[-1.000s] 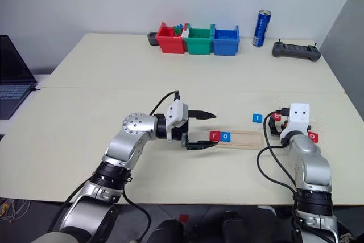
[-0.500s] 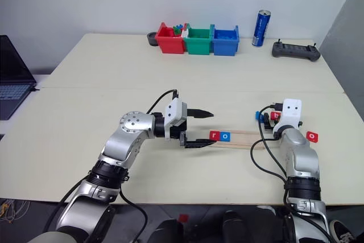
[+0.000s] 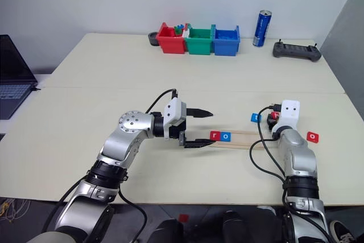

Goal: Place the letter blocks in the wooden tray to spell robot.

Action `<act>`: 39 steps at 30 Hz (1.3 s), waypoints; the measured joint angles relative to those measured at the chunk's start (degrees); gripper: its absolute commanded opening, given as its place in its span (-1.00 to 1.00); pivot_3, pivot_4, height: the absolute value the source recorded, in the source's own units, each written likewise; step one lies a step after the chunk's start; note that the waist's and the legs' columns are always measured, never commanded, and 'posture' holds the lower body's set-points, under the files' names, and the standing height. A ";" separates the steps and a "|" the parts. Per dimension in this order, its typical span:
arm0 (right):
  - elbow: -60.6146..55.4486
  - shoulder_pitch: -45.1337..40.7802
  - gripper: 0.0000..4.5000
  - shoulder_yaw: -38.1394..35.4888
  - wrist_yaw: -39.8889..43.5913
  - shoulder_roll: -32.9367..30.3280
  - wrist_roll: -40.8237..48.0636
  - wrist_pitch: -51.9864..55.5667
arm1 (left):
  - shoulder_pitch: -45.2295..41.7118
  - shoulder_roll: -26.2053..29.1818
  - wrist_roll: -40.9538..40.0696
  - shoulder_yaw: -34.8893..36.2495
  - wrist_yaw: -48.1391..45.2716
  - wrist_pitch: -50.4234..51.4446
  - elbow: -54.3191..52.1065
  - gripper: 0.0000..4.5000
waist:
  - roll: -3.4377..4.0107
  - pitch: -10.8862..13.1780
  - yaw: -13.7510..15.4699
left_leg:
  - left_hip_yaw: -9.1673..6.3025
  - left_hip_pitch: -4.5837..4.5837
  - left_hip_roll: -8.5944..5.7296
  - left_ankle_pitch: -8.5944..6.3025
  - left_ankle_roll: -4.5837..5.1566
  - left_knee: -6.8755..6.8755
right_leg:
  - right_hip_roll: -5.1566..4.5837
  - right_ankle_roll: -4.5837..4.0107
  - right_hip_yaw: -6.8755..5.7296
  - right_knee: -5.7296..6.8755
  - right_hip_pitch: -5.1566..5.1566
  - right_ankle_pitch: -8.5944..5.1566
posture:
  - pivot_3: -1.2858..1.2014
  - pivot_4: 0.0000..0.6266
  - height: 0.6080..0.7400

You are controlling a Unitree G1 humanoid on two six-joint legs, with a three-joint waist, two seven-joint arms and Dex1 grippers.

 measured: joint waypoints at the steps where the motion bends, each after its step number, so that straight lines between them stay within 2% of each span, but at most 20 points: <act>1: 0.07 0.00 -0.35 0.00 0.00 0.00 0.00 -0.10 | 0.00 0.00 0.00 0.00 0.01 0.00 0.00 1.00 | 0.00 0.00 0.00 | 0.00 0.00 0.00 0.00 0.00 0.00 | 0.00 0.00 0.00 0.00 0.00 0.00 | 0.03 -0.52 1.00; 8: -2.35 1.51 -0.35 0.83 1.45 -1.46 0.06 1.33 | 0.02 0.13 -0.07 0.00 -0.11 -0.14 -0.02 1.00 | 0.00 0.00 0.11 | -0.01 -0.02 0.00 0.00 0.00 -0.02 | 0.00 0.00 -0.01 -0.04 0.00 0.00 | 0.03 -0.52 1.00; 12: -13.37 6.73 -0.35 2.12 7.52 -5.79 2.49 8.43 | 0.50 1.60 -0.81 0.07 -0.32 -0.12 -0.81 1.00 | 0.10 0.06 0.21 | -0.03 -0.07 0.00 0.00 0.00 -0.04 | -0.01 0.00 -0.02 -0.12 -0.01 0.00 | 0.03 -0.52 1.00; 16: -23.83 7.66 -0.35 1.46 11.07 -9.65 5.75 15.80 | 1.33 2.52 -1.40 0.12 -0.27 -0.05 -1.07 1.00 | 0.12 0.07 -0.02 | -0.04 -0.05 0.06 0.00 0.01 -0.04 | 0.05 0.01 -0.03 -0.12 0.00 0.00 | 0.03 -0.52 1.00; 20: -32.93 8.05 -0.35 0.83 10.44 -8.12 9.17 25.38 | 1.63 2.89 -1.91 0.12 -0.16 0.10 -1.71 1.00 | 0.12 0.07 0.00 | -0.06 -0.06 0.10 0.00 0.01 -0.05 | 0.11 0.00 -0.04 -0.14 0.00 0.00 | 0.03 -0.52 1.00; 23: -40.83 10.66 -0.35 2.69 8.39 -4.14 10.61 31.32 | 1.75 4.02 -2.12 0.17 -0.19 0.28 -1.98 1.00 | 0.12 0.07 0.14 | -0.12 -0.08 0.11 0.00 0.01 -0.06 | 0.11 0.00 -0.08 -0.17 0.00 0.00 | 0.03 -0.52 1.00; 27: -44.26 13.64 -0.35 4.92 7.23 -2.00 11.29 34.33 | 2.22 4.75 -2.37 0.19 -0.17 0.69 -2.20 1.00 | 0.12 0.07 0.33 | -0.08 -0.11 0.05 0.00 0.00 -0.05 | 0.04 0.01 -0.06 -0.26 0.00 0.00 | 0.03 -0.52 1.00; 39: -55.51 22.00 -0.35 -7.56 4.24 -2.98 10.14 43.84 | 3.75 4.52 -3.27 -0.04 -0.13 1.15 -3.51 1.00 | 0.12 0.07 0.62 | -0.12 -0.16 0.08 0.00 0.00 -0.07 | 0.06 0.01 -0.14 -0.31 0.00 0.00 | 0.03 -0.52 1.00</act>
